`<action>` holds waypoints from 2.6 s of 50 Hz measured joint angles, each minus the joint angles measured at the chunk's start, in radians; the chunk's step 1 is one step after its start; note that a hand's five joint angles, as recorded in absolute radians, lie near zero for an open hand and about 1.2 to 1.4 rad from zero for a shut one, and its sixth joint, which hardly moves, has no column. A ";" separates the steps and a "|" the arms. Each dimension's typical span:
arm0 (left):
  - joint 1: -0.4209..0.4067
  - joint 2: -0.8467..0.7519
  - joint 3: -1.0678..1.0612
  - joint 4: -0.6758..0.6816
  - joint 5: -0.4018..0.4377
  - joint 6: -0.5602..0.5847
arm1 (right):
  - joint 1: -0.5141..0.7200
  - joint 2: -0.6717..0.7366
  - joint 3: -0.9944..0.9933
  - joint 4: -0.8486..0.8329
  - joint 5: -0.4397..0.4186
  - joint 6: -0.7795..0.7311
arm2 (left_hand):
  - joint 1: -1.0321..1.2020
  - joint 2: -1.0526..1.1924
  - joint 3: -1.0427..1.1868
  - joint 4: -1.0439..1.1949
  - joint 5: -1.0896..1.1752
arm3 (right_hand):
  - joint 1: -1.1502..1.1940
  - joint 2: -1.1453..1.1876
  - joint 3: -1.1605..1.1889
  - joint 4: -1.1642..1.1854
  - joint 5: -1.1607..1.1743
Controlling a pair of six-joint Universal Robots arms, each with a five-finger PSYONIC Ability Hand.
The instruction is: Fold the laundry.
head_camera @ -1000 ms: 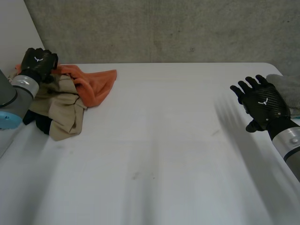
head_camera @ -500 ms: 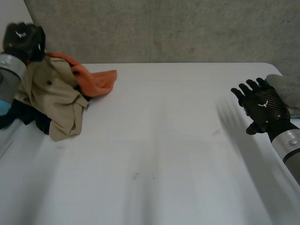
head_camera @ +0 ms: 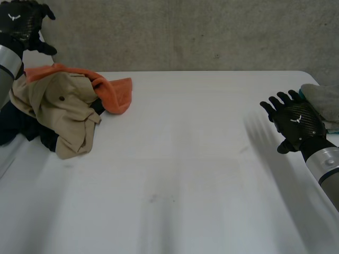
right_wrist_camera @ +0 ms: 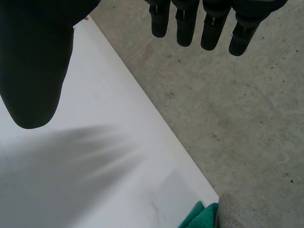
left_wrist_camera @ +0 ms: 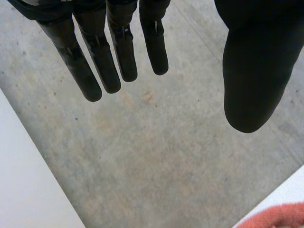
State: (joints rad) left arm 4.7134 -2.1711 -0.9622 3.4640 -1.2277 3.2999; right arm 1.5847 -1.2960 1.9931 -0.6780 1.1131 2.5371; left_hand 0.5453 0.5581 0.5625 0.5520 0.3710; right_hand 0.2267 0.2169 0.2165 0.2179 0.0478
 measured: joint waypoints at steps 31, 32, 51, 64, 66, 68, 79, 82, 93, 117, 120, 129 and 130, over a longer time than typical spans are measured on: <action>0.129 -0.317 0.159 -0.005 0.018 0.036 | 0.003 0.041 -0.013 -0.001 0.000 -0.042 | 0.173 0.152 0.146 0.154 0.160 | 0.000 0.000 0.000 0.000 0.000; 0.128 -0.322 0.161 -0.005 0.018 0.038 | 0.003 0.043 -0.013 -0.001 0.000 -0.043 | 0.199 0.175 0.169 0.177 0.182 | 0.000 0.000 0.000 0.000 0.000; -0.036 -0.103 0.108 0.134 -0.074 0.139 | 0.001 0.044 -0.013 -0.002 0.015 -0.045 | 0.595 0.638 0.630 0.645 0.601 | 0.000 0.000 0.000 0.000 0.000; -0.400 0.227 -0.107 0.235 -0.083 -0.082 | -0.005 -0.026 -0.017 0.000 0.125 -0.037 | 0.595 0.638 0.631 0.646 0.601 | 0.000 0.000 0.000 0.000 0.000; -0.449 0.233 -0.123 0.231 -0.083 -0.101 | -0.005 -0.036 -0.017 0.000 0.130 -0.035 | 0.595 0.638 0.631 0.646 0.601 | 0.000 0.000 0.000 0.000 0.000; -0.517 0.228 -0.152 0.223 -0.084 -0.119 | -0.005 -0.045 -0.016 0.001 0.133 -0.033 | 0.595 0.638 0.631 0.646 0.601 | 0.000 0.000 0.000 0.000 0.000; -0.727 0.081 -0.298 0.124 -0.090 -0.146 | -0.003 -0.055 -0.016 0.025 0.133 -0.024 | 0.586 0.600 0.593 0.609 0.593 | 0.000 0.000 0.000 0.000 0.000; -0.754 0.042 -0.319 0.061 -0.091 -0.145 | -0.001 -0.053 -0.022 0.054 0.132 -0.024 | 0.199 0.238 0.238 0.244 0.254 | 0.000 0.000 0.000 0.000 0.000; -0.715 0.195 -0.412 -0.100 -0.149 -0.139 | 0.012 -0.085 -0.080 0.260 0.113 -0.006 | -0.100 -0.134 -0.135 -0.142 -0.143 | 0.000 0.000 0.000 0.000 0.000; -0.614 0.171 -0.681 -0.074 -0.251 0.031 | 0.248 -0.046 -0.205 0.625 0.114 0.021 | -0.096 -0.096 -0.100 -0.085 -0.074 | 0.000 0.000 0.000 0.000 0.000; -0.643 0.089 -0.636 -0.046 -0.267 0.048 | 0.271 -0.027 -0.175 0.573 0.151 0.024 | -0.069 -0.077 -0.080 -0.064 -0.053 | 0.000 0.000 0.000 0.000 0.000; -0.679 -0.090 -0.462 0.004 -0.297 0.050 | 0.284 -0.012 -0.104 0.451 0.179 0.029 | -0.044 -0.055 -0.055 -0.040 -0.027 | 0.000 0.000 0.000 0.000 0.000; -0.680 -0.104 -0.446 0.005 -0.298 0.050 | 0.283 -0.011 -0.102 0.447 0.179 0.029 | -0.044 -0.055 -0.055 -0.040 -0.026 | 0.000 0.000 0.000 0.000 0.000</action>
State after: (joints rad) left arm 4.0334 -2.2752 -1.4082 3.4688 -1.5252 3.3497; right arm 1.8679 -1.3065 1.8915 -0.2308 1.2922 2.5665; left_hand 0.5013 0.5028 0.5074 0.5117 0.3446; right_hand 0.2267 0.2168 0.2165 0.2179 0.0478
